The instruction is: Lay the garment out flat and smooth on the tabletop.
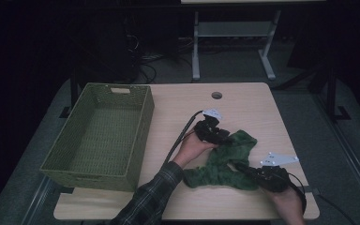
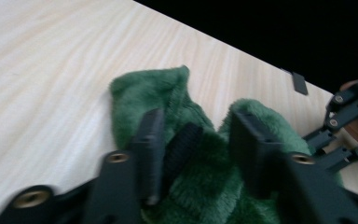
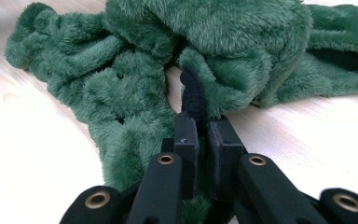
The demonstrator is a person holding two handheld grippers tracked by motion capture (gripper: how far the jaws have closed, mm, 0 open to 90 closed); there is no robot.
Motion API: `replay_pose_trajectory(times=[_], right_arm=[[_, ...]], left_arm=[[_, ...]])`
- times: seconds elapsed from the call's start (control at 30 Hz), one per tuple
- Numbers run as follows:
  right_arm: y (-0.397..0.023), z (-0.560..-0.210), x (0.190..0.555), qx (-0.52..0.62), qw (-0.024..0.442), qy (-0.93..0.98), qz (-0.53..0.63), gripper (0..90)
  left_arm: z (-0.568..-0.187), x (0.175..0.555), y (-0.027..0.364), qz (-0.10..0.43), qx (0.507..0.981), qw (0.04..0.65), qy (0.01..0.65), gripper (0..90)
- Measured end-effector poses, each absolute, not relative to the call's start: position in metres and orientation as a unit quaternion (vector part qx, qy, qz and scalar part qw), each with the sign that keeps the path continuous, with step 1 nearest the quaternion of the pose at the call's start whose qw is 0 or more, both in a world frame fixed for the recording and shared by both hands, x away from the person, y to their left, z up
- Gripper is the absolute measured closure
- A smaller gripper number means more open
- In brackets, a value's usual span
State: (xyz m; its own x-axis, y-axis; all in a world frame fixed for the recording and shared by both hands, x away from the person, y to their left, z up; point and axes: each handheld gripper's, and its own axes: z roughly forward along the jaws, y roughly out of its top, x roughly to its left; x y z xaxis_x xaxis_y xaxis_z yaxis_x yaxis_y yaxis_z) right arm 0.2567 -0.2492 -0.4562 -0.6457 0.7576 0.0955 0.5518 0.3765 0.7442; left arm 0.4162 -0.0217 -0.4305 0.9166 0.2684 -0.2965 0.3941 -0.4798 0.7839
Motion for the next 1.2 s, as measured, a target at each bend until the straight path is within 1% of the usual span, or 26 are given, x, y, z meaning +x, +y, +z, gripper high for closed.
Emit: replay_pose_trajectory(times=[0.13, 0.2, 0.3, 0.43, 0.47, 0.5, 0.83, 1.03, 1.2], right_arm=[[-0.25, -0.456, 0.257, 0.398, 0.135, 0.819, 0.391, 83.1], [-0.25, -0.456, 0.257, 0.401, 0.136, 0.818, 0.391, 83.1], [-0.251, -0.454, 0.256, 0.402, 0.137, 0.816, 0.393, 83.1], [-0.255, -0.45, 0.257, 0.404, 0.142, 0.811, 0.399, 83.0], [-0.255, -0.448, 0.257, 0.404, 0.145, 0.809, 0.402, 82.9], [-0.256, -0.446, 0.257, 0.405, 0.149, 0.806, 0.405, 82.9], [-0.254, -0.419, 0.274, 0.392, 0.191, 0.795, 0.422, 82.8], [-0.243, -0.418, 0.294, 0.383, 0.185, 0.801, 0.421, 82.9], [-0.238, -0.423, 0.313, 0.387, 0.172, 0.807, 0.412, 83.1]], left_arm=[[-0.43, 0.416, -0.018, -0.07, 0.861, 0.467, 0.188, 83.6], [-0.427, 0.415, -0.014, -0.066, 0.861, 0.468, 0.191, 86.4], [-0.421, 0.414, -0.003, -0.054, 0.859, 0.473, 0.187, 87.2], [-0.413, 0.409, 0.016, -0.038, 0.851, 0.486, 0.196, 87.5], [-0.413, 0.409, 0.016, -0.038, 0.851, 0.486, 0.196, 87.5], [-0.41, 0.405, 0.026, -0.029, 0.846, 0.493, 0.202, 87.6], [-0.399, 0.384, 0.075, 0.001, 0.819, 0.519, 0.245, 88.0], [-0.404, 0.373, 0.1, 0.02, 0.815, 0.509, 0.276, 88.0], [-0.42, 0.367, 0.112, 0.016, 0.817, 0.489, 0.305, 88.0]])
